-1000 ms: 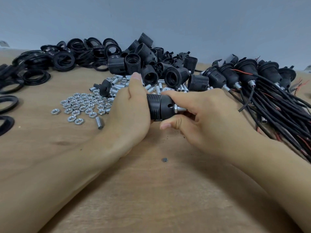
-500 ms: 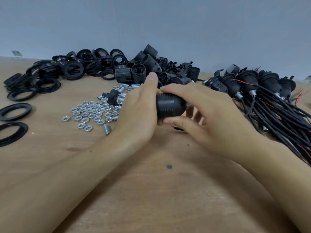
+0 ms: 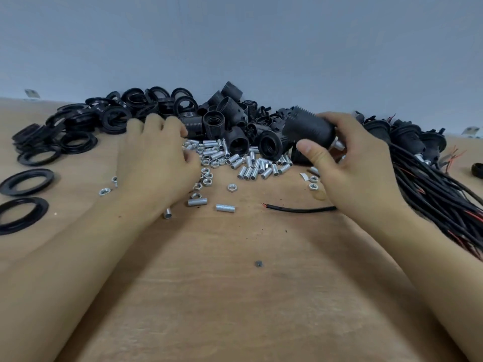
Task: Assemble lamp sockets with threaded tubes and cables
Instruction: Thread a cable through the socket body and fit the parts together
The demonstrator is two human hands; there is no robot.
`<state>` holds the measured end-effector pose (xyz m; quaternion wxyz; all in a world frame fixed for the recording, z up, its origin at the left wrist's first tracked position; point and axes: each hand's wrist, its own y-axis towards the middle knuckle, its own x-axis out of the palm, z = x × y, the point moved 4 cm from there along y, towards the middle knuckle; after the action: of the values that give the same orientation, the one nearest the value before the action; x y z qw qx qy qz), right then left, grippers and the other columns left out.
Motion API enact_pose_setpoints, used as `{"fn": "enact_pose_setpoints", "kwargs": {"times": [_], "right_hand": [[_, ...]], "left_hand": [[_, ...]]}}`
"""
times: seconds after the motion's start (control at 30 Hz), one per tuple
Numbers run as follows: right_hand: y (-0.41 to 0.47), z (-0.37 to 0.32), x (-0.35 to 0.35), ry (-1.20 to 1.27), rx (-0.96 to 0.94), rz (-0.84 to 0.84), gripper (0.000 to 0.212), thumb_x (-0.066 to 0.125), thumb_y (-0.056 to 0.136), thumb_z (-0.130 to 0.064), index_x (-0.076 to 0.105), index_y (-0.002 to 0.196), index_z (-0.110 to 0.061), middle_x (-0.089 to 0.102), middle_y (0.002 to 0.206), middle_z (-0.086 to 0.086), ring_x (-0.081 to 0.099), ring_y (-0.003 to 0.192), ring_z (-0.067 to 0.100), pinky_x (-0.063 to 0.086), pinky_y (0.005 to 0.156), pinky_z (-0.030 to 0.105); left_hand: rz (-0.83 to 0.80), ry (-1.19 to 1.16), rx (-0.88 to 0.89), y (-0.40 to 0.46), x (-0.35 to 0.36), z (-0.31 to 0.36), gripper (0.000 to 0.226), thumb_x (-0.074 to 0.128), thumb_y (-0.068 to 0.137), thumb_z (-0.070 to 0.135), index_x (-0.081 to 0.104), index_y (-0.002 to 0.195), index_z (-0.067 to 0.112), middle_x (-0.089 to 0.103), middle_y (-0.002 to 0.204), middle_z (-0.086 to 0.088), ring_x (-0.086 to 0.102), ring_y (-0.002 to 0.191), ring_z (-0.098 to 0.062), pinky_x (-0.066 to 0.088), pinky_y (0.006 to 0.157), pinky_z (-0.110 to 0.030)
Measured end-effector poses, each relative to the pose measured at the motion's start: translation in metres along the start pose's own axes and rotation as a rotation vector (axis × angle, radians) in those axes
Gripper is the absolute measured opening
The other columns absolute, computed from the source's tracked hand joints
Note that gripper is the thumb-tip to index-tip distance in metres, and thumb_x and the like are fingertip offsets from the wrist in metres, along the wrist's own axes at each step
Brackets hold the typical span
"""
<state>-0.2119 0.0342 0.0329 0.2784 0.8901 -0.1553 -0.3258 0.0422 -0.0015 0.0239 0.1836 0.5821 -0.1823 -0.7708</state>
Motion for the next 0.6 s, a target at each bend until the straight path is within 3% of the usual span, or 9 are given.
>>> {"fn": "enact_pose_setpoints", "kwargs": {"times": [0.07,0.13,0.3,0.4,0.5,0.6], "right_hand": [[-0.001,0.002,0.003,0.033,0.03,-0.056,0.033,0.068,0.089,-0.036,0.059,0.12,-0.031,0.06,0.085,-0.029,0.062,0.071,0.007,0.058,0.073,0.033],[-0.002,0.002,0.006,0.039,0.023,-0.096,0.032,0.067,0.089,-0.037,0.058,0.119,-0.034,0.059,0.088,-0.031,0.062,0.067,0.009,0.058,0.07,0.041],[-0.003,0.0,0.008,-0.022,-0.046,-0.105,0.03,0.068,0.089,-0.033,0.06,0.118,-0.032,0.061,0.092,-0.025,0.057,0.08,0.0,0.043,0.07,0.008],[-0.003,-0.001,0.007,-0.026,-0.043,-0.111,0.03,0.069,0.089,-0.033,0.06,0.118,-0.031,0.061,0.092,-0.023,0.058,0.083,0.003,0.043,0.07,0.008],[-0.004,-0.003,0.01,-0.031,-0.062,-0.139,0.033,0.07,0.088,-0.033,0.06,0.119,-0.028,0.06,0.094,-0.024,0.056,0.088,-0.005,0.038,0.073,0.002],[-0.005,-0.003,0.013,-0.049,-0.069,-0.182,0.033,0.07,0.088,-0.034,0.059,0.118,-0.03,0.061,0.094,-0.024,0.056,0.087,-0.002,0.04,0.075,0.006]], "left_hand": [[-0.089,-0.032,-0.045,-0.001,0.003,-0.003,0.028,0.056,0.089,0.024,0.063,0.115,0.015,0.06,0.117,-0.011,0.052,0.11,-0.034,0.044,0.091,-0.043],[-0.091,-0.092,-0.025,-0.001,0.003,-0.003,0.02,0.059,0.091,0.019,0.066,0.11,0.016,0.064,0.113,-0.008,0.056,0.108,-0.029,0.046,0.088,-0.042],[-0.049,-0.105,0.015,0.0,0.004,-0.001,0.025,0.062,0.09,0.012,0.067,0.114,0.016,0.065,0.115,-0.006,0.055,0.108,-0.031,0.042,0.085,-0.039],[-0.013,-0.093,0.163,0.001,0.002,0.004,0.023,0.064,0.09,0.014,0.072,0.112,0.016,0.065,0.122,-0.005,0.05,0.115,-0.034,0.041,0.096,-0.043],[-0.065,-0.12,0.296,-0.003,0.003,0.014,0.017,0.066,0.09,0.026,0.074,0.105,0.024,0.07,0.106,0.004,0.054,0.108,-0.025,0.045,0.088,-0.041],[-0.153,-0.052,0.345,-0.007,0.011,0.018,0.014,0.061,0.092,0.036,0.073,0.097,0.03,0.066,0.093,0.009,0.055,0.102,-0.022,0.044,0.09,-0.043]]}}
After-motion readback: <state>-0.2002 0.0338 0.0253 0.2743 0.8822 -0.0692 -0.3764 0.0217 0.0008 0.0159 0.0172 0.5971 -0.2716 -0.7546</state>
